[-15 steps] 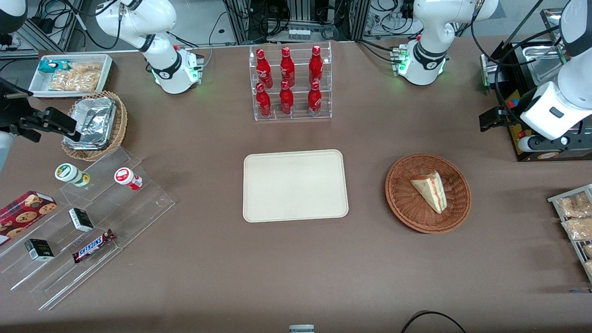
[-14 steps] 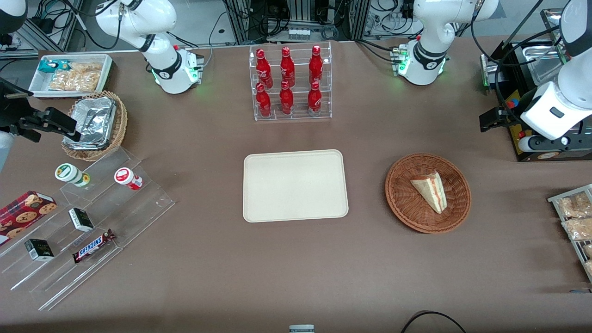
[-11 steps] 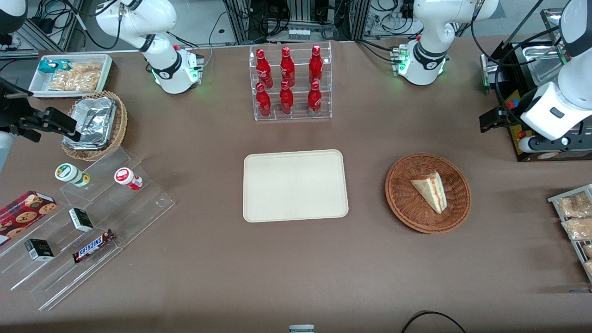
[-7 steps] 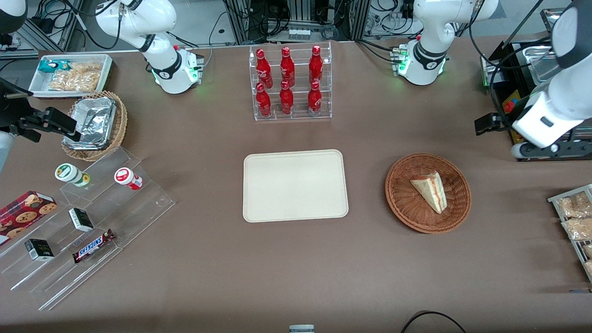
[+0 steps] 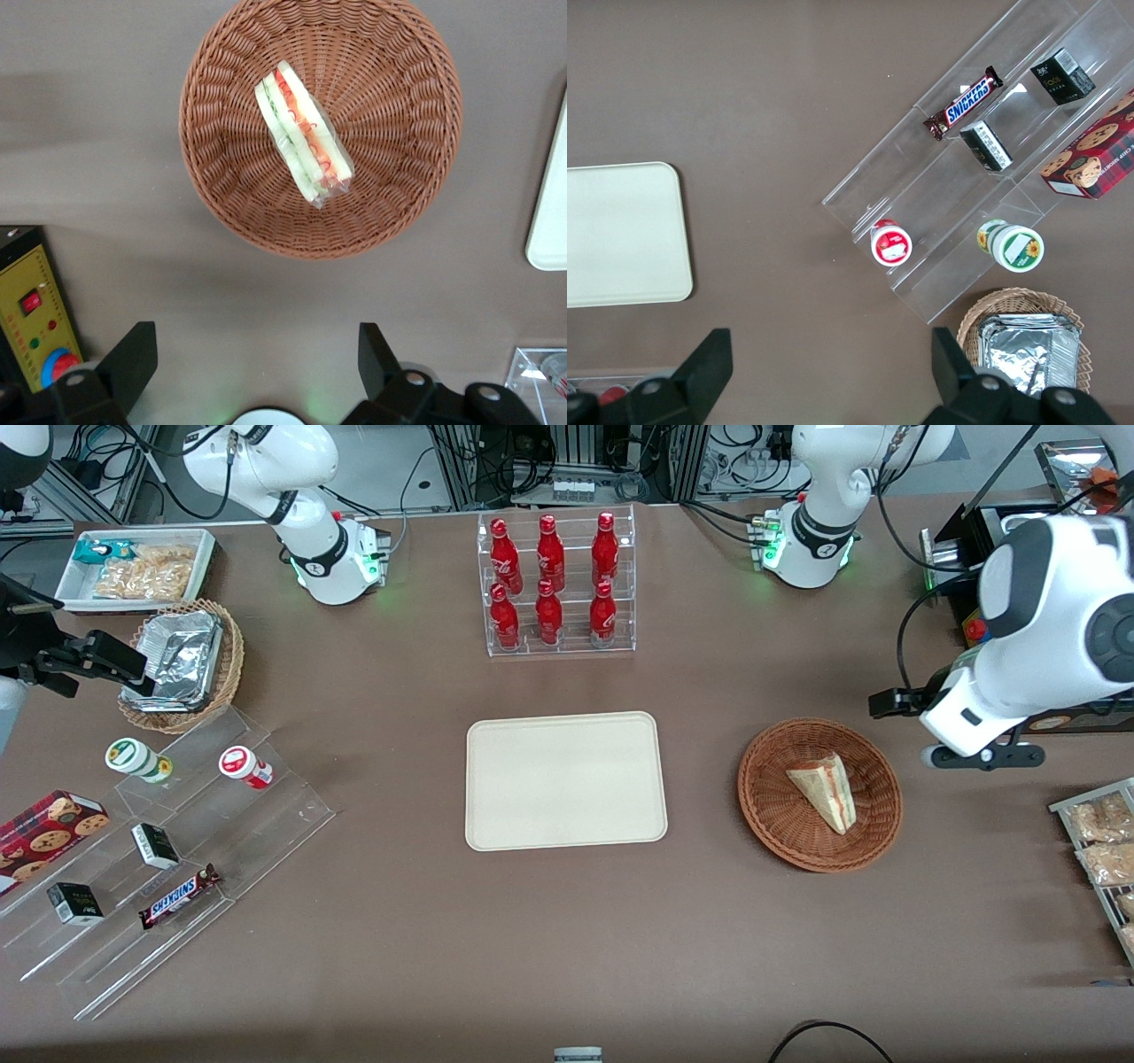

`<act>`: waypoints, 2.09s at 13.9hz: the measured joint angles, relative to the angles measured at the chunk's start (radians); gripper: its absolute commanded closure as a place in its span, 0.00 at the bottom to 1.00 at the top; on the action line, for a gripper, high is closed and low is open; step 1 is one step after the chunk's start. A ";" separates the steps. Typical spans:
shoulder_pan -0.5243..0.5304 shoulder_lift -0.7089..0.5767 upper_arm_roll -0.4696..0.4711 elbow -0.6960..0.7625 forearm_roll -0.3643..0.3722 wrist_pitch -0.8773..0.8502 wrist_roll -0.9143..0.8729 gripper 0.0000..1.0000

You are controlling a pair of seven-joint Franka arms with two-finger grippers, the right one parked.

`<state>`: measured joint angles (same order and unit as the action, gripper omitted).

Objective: Place sandwich from basket to tray
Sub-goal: 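Move the left gripper over the wrapped sandwich in the wicker basket, then lower the open left gripper around the sandwich and close it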

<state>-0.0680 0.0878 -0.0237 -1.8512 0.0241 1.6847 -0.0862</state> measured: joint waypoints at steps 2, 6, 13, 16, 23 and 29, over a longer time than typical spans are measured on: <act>0.000 0.005 0.000 -0.050 0.000 0.060 0.000 0.00; -0.006 0.026 0.000 -0.124 0.000 0.164 -0.032 0.00; -0.065 0.042 -0.005 -0.289 0.000 0.467 -0.407 0.00; -0.074 0.083 -0.005 -0.295 0.000 0.519 -0.559 0.00; -0.064 0.126 0.007 -0.319 -0.001 0.632 -0.707 0.00; -0.064 0.189 0.007 -0.340 -0.002 0.706 -0.751 0.50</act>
<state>-0.1320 0.2771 -0.0169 -2.1916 0.0222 2.3907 -0.8369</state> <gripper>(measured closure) 0.000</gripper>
